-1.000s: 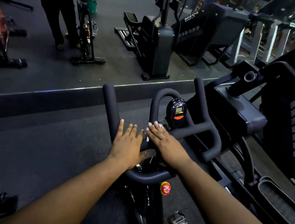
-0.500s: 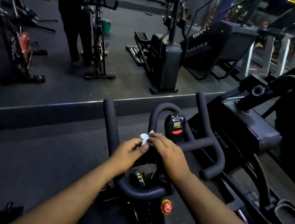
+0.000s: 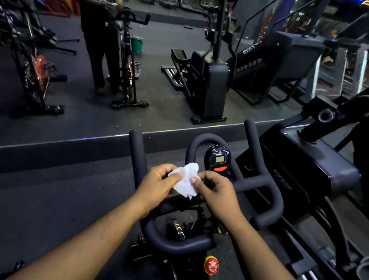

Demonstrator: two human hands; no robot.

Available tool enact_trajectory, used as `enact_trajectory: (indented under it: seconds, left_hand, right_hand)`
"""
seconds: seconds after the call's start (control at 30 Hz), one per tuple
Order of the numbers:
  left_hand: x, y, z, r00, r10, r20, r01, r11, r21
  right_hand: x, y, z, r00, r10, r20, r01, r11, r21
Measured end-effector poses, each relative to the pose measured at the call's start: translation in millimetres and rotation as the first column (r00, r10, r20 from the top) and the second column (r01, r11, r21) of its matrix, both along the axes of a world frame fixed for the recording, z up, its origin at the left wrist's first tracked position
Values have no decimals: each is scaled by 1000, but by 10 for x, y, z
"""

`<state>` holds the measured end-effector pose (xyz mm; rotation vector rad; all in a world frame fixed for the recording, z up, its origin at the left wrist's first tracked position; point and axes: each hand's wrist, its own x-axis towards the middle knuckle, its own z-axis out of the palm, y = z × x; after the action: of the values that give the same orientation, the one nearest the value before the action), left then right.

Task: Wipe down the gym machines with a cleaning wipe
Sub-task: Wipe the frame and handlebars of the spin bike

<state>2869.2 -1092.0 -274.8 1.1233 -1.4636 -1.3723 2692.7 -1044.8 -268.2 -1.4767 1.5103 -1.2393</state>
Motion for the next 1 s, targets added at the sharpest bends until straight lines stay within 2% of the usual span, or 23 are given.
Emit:
enact_trajectory:
  seconds: [0.13, 0.23, 0.37, 0.47, 0.53, 0.57, 0.63, 0.7, 0.77, 0.9, 0.97, 1.0]
  left_hand:
    - [-10, -13, -25, 999, 21, -43, -19, 999, 47]
    - [-10, 3, -22, 998, 17, -65, -14, 999, 50]
    - [-29, -8, 69, 999, -11, 48, 14, 997, -75]
    - [-55, -45, 149, 998, -14, 68, 27, 981, -193]
    - [-81, -81, 158, 1000, 1, -25, -5, 985, -173]
    - [-95, -102, 131, 998, 20, -53, -28, 986, -167]
    - [-135, -146, 37, 996, 83, -26, -87, 973, -213]
    - [-176, -183, -96, 987, 144, 70, -120, 956, -267]
    - [-199, -175, -219, 965, 145, 218, -72, 947, -313]
    - [-141, -85, -474, 832, 160, 532, 67, 922, -382]
    - [-74, -58, -584, 751, 202, 629, 107, 902, -417]
    - [-47, -48, -634, 713, 204, 670, 135, 899, -418]
  right_hand:
    - [44, 9, 20, 963, -62, 261, 58, 998, 26]
    - [60, 39, 51, 897, -14, 442, -44, 992, 120]
    - [17, 45, 198, 854, 18, 519, -158, 961, 226]
    - [29, 16, 266, 873, 121, 473, -256, 938, 233]
    - [20, -75, 306, 918, 44, 394, -136, 968, 209]
    - [-8, -142, 335, 955, -2, 296, -47, 987, 156]
    - [-101, -314, 450, 993, -99, -69, 95, 993, -65]
    - [-188, -506, 597, 889, -164, -428, 48, 962, -269]
    - [-229, -717, 730, 745, -164, -646, -45, 955, -294]
    - [-109, -1085, 676, 352, -34, -935, -85, 994, -68]
    - [-1, -1128, 528, 120, 93, -988, -82, 993, 83]
    - [33, -1103, 428, 41, 117, -992, -86, 990, 113]
